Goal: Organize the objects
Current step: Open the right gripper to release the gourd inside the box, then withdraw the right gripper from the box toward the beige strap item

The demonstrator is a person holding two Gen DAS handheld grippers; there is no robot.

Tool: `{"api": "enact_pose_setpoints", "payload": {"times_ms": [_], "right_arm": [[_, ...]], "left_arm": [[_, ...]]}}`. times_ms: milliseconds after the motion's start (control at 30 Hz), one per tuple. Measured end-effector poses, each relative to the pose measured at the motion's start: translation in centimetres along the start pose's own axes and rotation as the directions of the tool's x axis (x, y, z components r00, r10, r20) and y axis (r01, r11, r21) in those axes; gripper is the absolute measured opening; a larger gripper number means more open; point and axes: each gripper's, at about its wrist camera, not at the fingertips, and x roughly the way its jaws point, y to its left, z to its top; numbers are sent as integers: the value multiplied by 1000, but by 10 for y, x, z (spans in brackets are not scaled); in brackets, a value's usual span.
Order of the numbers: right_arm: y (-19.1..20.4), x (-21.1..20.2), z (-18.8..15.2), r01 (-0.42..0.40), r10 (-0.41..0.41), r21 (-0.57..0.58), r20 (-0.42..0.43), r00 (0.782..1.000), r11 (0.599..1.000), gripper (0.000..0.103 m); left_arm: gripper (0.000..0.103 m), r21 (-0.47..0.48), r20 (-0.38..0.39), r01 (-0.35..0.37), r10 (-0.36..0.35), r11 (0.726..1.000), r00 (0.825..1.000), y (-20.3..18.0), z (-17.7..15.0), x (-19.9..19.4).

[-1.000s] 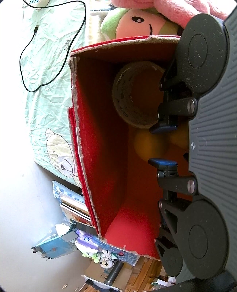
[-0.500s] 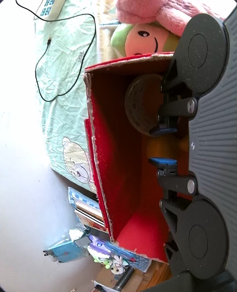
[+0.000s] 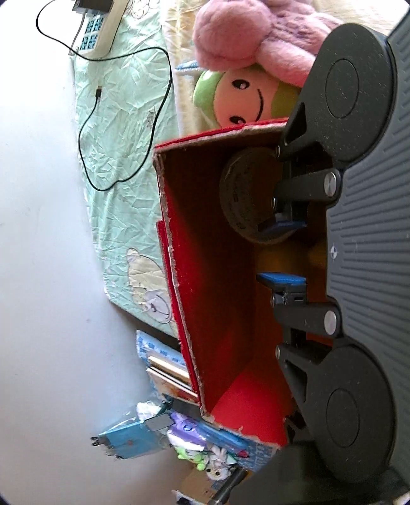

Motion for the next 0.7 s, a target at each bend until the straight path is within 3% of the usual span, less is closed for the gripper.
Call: {"api": "enact_pose_setpoints", "payload": {"times_ms": [133,200,300,500,700], "right_arm": [[-4,-19,-3,-16,14,34,72,997,999,28],[-4,-29,-5,1,-5,31,118,993,1000,39],[-3,-44,-6,17,-21,22,183,983,1000,41],[-7,-65,-14,21,-33,54,249,968,998,56],[-6,-78,-25,-9,-4,47,259,966,999,58]], "left_arm": [[85,2,27,-20,20,1000,999,-4,-2,-7],[85,6,52,-36,35,999,998,-7,-3,-16],[86,3,99,-47,47,999,994,-8,-4,-34],[88,-10,139,-61,62,998,988,-9,-9,-60],[92,-22,200,-75,78,997,977,2,-25,-65]]}}
